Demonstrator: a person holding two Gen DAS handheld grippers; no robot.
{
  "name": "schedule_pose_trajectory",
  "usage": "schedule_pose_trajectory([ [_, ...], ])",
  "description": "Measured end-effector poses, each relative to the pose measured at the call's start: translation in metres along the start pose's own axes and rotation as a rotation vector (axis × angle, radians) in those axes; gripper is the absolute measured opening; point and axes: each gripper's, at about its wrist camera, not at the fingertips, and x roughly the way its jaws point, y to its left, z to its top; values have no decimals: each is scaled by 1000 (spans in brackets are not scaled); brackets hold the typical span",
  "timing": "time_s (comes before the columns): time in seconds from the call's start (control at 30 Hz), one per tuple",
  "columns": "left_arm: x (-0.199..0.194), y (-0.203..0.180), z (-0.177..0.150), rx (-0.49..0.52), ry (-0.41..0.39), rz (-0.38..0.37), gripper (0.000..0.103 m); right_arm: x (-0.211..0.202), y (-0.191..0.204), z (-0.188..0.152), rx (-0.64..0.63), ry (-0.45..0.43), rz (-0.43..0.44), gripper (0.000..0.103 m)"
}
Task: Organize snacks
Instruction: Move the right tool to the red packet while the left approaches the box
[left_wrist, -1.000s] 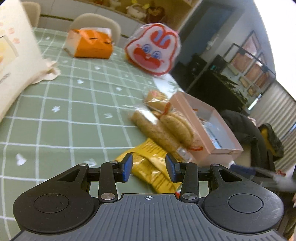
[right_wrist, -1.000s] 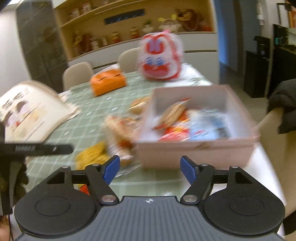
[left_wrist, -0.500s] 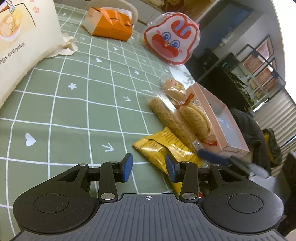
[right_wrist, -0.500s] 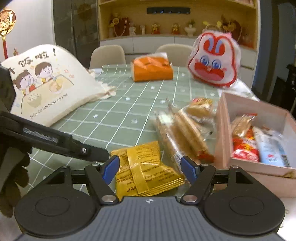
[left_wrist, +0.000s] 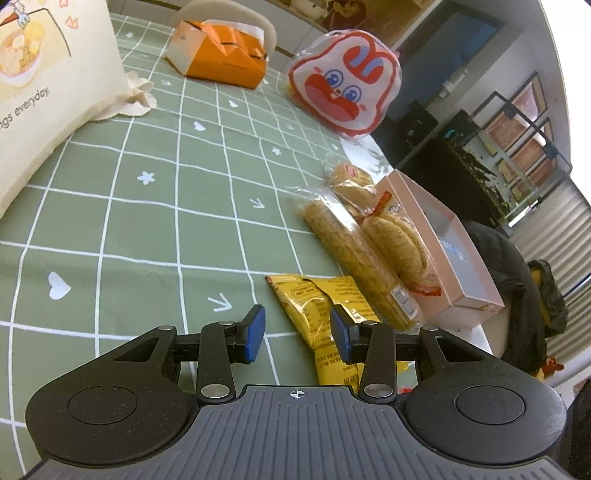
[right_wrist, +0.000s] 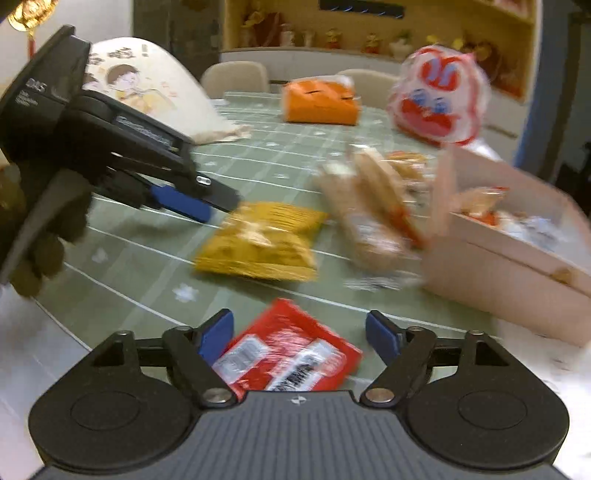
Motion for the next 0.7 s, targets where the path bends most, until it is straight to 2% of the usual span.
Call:
schedule_pose_trajectory([
  [0.17,1,-7,2,63,-50,9,43,-11,-34,-14,78,-1,-71,82],
  [0.27,0,-18,7,78,-58,12,43,-14,-57,-20,175,0,-60,82],
  [0.33,-4,-34,17,90,-66,-16,43,-15,-62,-21,198,-7,-47,83],
  [0.47,-3,-80,43,181,-109,-52,43,-15,-58,-21,181,-15,-38,84],
  [0.53,12,-100,58,216,-98,-56,43,-18,-57,-22,179,-31,-45,84],
  [0.6,34,-118,71,264,-100,-29,43,-21,-56,-22,183,-52,-51,84],
  [0.67,61,-132,76,334,-58,-12,41,-21,-57,-22,190,-60,-48,84],
  [0.7,78,-137,77,358,-7,-1,38,-21,-58,-22,196,-58,-44,84],
])
